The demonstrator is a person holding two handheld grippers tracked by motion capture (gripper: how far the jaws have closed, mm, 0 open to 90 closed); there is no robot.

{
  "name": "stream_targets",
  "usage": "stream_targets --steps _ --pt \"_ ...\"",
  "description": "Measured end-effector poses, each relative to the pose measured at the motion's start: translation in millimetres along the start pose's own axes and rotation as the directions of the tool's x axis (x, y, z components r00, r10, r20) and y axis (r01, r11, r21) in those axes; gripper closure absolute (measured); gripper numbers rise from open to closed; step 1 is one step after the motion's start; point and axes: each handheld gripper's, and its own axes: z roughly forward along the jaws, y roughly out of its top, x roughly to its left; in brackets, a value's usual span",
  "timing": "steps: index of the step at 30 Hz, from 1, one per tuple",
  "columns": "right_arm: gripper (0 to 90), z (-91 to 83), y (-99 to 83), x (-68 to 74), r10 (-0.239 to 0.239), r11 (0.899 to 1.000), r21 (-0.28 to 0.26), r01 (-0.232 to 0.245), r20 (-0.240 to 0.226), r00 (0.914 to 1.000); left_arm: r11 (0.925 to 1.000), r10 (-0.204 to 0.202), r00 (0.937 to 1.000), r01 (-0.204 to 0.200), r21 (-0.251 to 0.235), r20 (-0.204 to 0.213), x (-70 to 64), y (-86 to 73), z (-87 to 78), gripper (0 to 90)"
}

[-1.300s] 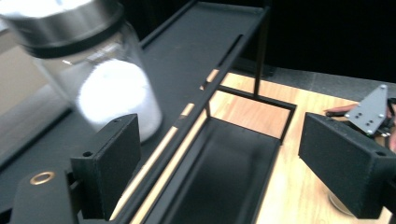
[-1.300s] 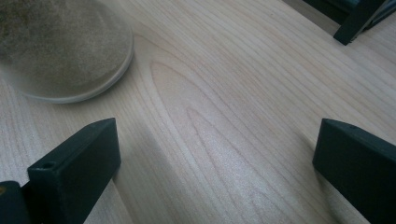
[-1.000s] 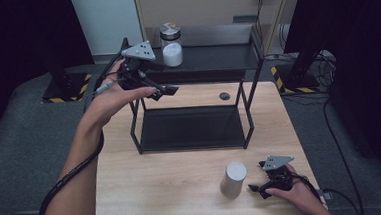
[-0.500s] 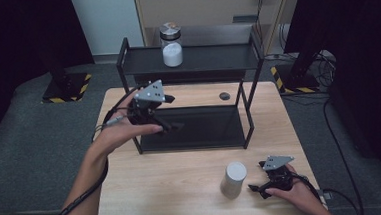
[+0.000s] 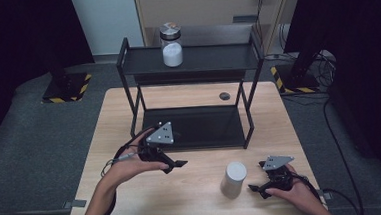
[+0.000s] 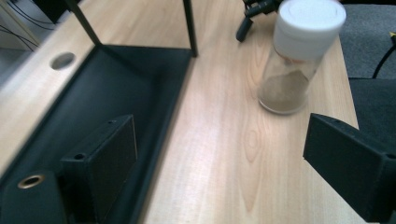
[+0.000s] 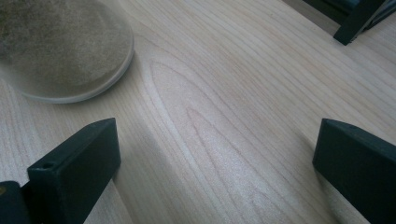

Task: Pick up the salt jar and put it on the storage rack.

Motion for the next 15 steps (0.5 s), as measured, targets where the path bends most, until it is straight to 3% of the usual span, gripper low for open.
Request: stream_targets --steps 9,15 --pt "1.7 0.0 0.0 0.1 0.0 1.0 0.0 0.0 0.0 1.0 0.9981 -0.054 0.9986 0.054 0.031 0.001 -16.6 -45.3 33.0 8.1" --pt "1.7 0.0 0.0 0.1 0.0 1.0 0.0 0.0 0.0 1.0 0.9952 -0.082 0.9966 0.081 0.054 0.011 -21.9 -67.0 49.6 7.7"
